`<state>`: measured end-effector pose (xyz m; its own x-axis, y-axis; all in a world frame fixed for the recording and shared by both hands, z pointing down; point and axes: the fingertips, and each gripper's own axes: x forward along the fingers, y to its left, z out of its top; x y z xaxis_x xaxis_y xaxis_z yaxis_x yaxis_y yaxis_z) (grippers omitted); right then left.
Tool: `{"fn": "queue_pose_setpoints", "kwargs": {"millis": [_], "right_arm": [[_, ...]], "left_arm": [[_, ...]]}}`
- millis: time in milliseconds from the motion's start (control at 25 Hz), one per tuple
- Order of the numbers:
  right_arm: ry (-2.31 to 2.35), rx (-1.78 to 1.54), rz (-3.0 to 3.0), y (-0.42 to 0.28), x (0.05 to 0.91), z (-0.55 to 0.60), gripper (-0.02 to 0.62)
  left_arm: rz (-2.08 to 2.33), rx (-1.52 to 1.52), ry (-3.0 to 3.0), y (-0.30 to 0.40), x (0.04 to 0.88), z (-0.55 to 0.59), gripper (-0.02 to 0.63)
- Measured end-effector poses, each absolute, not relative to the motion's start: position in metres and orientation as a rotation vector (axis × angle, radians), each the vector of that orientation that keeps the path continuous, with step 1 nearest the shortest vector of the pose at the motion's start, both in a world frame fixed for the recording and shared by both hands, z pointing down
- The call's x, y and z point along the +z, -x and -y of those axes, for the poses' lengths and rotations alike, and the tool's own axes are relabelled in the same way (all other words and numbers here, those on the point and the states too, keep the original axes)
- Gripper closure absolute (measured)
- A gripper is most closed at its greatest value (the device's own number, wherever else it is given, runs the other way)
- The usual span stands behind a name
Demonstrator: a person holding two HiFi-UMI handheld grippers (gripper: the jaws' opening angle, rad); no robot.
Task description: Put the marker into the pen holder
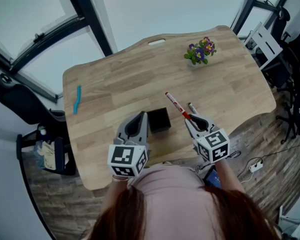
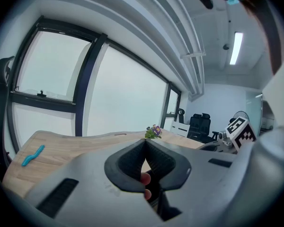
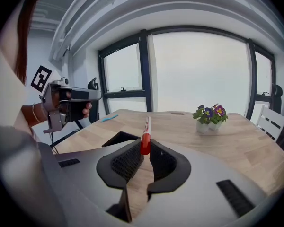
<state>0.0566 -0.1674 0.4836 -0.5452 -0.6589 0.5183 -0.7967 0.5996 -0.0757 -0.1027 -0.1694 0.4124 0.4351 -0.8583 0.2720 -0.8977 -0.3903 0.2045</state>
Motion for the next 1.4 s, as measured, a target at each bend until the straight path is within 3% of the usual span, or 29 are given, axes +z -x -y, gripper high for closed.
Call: {"fn": "queue_pose_setpoints", "kwargs": {"millis": [1400], "right_arm": [[-0.699, 0.403, 2.279, -0.024, 0.504, 0.128, 0.543]], "left_arm": [[1.486, 0.158, -2.354, 0.099, 0.422, 0.168, 0.606]]}}
